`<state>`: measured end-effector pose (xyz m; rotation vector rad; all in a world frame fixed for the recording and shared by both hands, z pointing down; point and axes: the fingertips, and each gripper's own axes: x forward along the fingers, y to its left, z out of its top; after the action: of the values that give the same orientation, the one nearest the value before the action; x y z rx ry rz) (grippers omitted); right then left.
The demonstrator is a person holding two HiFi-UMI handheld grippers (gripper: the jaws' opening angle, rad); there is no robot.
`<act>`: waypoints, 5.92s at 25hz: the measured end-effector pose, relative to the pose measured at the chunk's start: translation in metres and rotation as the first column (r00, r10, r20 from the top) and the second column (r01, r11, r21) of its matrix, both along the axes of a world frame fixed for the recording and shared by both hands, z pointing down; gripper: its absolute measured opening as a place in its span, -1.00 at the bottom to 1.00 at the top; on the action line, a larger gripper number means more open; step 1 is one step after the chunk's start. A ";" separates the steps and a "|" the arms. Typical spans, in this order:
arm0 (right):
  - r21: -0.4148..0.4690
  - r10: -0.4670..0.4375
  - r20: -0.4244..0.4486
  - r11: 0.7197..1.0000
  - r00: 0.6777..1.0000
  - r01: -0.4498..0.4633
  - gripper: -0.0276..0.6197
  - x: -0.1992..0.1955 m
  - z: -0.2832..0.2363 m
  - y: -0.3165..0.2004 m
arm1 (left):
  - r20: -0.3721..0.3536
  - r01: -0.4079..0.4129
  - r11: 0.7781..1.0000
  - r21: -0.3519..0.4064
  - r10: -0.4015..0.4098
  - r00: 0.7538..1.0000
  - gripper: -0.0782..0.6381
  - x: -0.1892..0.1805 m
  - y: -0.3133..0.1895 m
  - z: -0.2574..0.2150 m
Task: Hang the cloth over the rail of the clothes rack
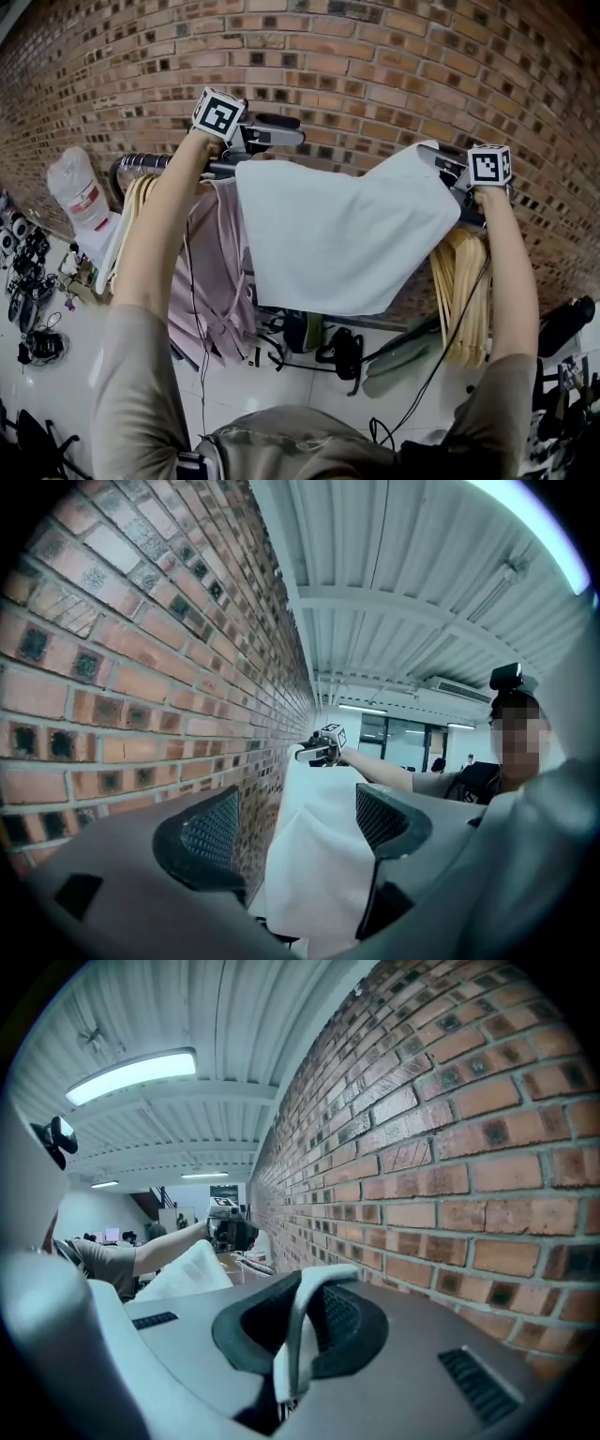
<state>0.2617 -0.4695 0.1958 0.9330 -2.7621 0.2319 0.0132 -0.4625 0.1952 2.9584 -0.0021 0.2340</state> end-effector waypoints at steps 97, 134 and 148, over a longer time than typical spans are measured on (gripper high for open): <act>0.503 -0.265 0.330 0.861 0.906 0.069 -0.88 -0.012 -0.056 0.228 | -0.463 0.411 0.847 0.338 -0.230 0.856 -0.76 -0.100 0.113 -0.107; 0.226 -0.049 0.328 0.974 0.944 -0.028 -0.88 -0.030 0.109 0.283 | -0.093 0.491 0.871 0.032 -0.486 0.869 -0.17 -0.108 0.095 0.169; 0.108 0.129 0.361 0.978 0.923 -0.179 -0.88 -0.014 0.139 0.251 | -0.091 0.411 0.910 0.058 -0.405 0.910 -0.42 -0.085 0.090 0.168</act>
<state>0.2478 -0.2186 0.3345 1.2590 -3.0643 0.2575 -0.0715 -0.3727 0.3628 2.9476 -0.6278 0.0614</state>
